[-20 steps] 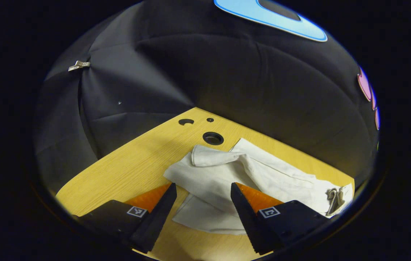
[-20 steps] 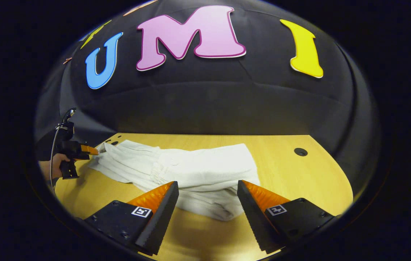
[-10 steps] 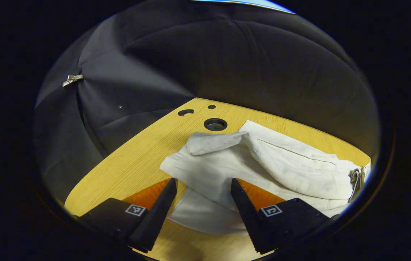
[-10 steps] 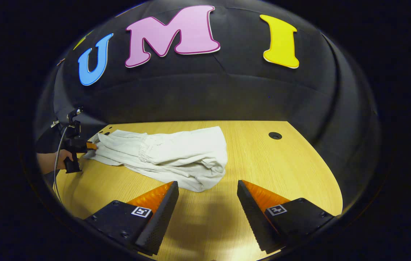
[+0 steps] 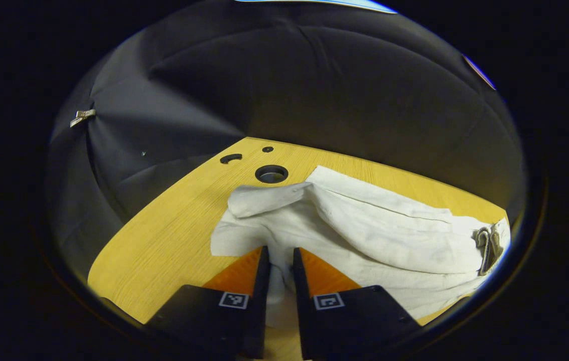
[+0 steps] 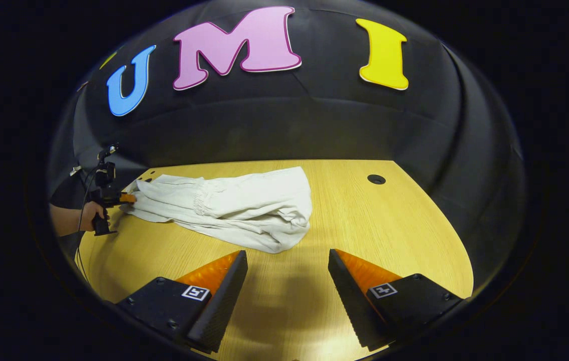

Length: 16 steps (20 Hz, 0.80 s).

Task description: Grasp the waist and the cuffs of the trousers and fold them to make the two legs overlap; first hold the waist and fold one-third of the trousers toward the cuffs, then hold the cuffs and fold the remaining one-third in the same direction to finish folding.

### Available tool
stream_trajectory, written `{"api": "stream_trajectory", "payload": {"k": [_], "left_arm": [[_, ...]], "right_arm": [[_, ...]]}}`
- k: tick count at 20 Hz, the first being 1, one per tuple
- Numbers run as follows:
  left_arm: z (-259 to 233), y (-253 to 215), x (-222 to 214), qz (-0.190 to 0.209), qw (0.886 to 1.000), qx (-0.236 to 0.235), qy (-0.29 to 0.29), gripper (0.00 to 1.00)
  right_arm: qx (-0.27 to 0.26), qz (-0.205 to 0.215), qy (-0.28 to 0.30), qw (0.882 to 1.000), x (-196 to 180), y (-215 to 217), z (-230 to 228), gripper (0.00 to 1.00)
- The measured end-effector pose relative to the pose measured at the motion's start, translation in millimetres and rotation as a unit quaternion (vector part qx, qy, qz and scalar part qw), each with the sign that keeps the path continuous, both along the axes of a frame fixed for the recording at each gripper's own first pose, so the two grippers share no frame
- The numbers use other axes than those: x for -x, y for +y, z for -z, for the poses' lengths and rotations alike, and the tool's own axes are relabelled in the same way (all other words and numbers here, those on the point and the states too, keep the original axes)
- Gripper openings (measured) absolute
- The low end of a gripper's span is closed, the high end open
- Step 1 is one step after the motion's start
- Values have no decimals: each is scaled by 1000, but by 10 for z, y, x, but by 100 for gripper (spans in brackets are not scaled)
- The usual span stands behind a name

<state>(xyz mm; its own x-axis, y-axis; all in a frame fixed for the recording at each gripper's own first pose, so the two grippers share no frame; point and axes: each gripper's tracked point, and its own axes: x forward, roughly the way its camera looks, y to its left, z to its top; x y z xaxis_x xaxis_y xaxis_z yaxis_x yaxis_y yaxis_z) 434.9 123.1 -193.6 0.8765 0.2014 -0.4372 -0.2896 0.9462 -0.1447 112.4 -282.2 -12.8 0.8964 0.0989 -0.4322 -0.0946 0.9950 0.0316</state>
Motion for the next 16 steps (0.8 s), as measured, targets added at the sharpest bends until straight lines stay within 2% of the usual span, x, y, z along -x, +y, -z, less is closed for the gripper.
{"api": "stream_trajectory", "payload": {"k": [3,4,10,16], "left_arm": [[-2,-4,-3,-8,1000,-21,-1,9],[-1,-6,-13,-12,1000,-28,0,7],[-66,-4,2,-23,999,-30,-6,6],[-701,-192,27,-29,997,4,-78,6]], "right_arm": [[5,2,-1,1000,-4,-36,-15,99],[6,4,-1,1000,1,-65,-20,99],[10,21,-12,1000,-28,-255,-119,99],[-4,44,-10,999,15,-415,-140,99]]}}
